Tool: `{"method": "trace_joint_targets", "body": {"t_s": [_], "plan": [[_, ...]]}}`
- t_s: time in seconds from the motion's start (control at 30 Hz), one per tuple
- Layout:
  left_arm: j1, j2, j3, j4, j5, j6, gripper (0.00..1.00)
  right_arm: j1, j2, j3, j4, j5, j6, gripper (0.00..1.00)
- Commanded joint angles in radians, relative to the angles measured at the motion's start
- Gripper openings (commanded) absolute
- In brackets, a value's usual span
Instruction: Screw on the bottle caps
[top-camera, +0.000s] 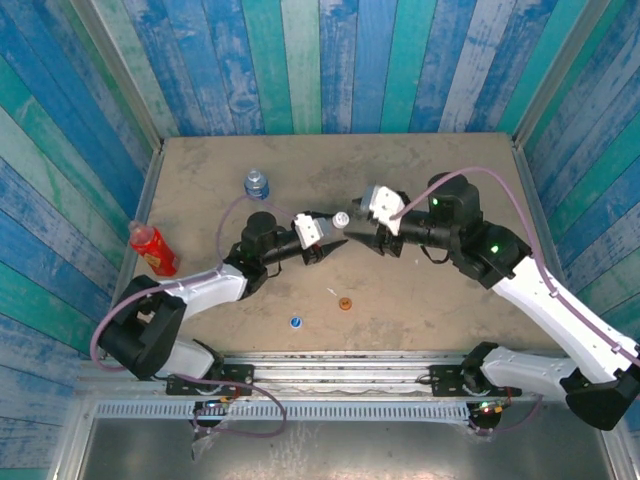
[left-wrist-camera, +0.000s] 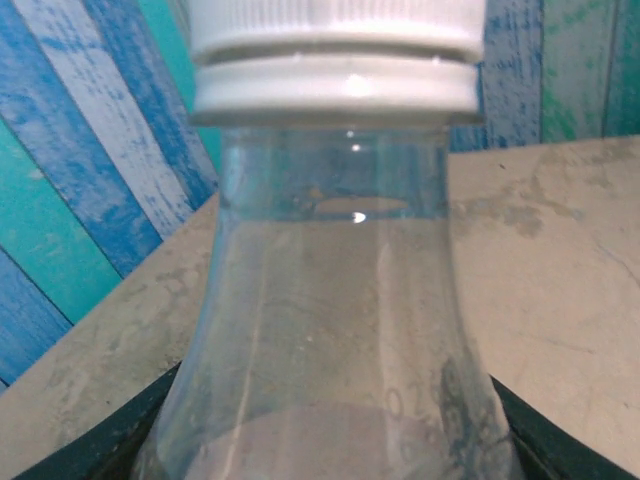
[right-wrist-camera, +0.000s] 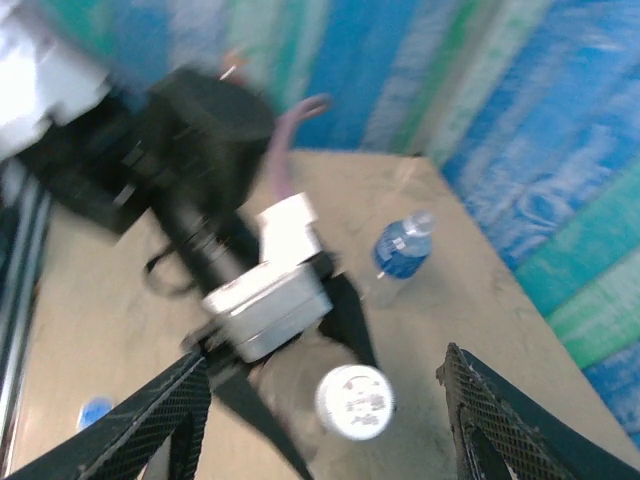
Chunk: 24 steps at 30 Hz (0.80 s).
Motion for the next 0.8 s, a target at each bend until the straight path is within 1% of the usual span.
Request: {"method": "trace_joint_targets", "body": {"t_s": [0.0, 0.13, 0.27, 0.37, 0.53, 0.67, 0.77], "plan": [[-0.001, -0.074, 0.041, -0.167, 0.048, 0.116, 0.62, 0.011, 0.061, 0.118, -0.314, -0.072, -0.351, 0.63], [0.0, -0.09, 0.039, -0.203, 0.043, 0.167, 0.62, 0.023, 0.157, 0.222, -0.432, -0.004, -0.437, 0.59], [-0.001, -0.12, 0.005, -0.161, 0.051, 0.158, 0.63, 0.027, 0.259, 0.3, -0.507, 0.081, -0.478, 0.55], [-0.001, -0.134, 0.001, -0.173, 0.046, 0.165, 0.63, 0.027, 0.313, 0.334, -0.526, 0.086, -0.485, 0.52], [0.0, -0.129, -0.004, -0.179, 0.023, 0.172, 0.63, 0.026, 0.37, 0.365, -0.523, 0.052, -0.476, 0.45], [0.001, -0.129, -0.011, -0.182, 0.014, 0.173, 0.63, 0.026, 0.385, 0.375, -0.523, 0.047, -0.455, 0.35], [0.001, -0.134, -0.021, -0.172, 0.011, 0.17, 0.63, 0.027, 0.382, 0.37, -0.523, 0.043, -0.426, 0.23]]}}
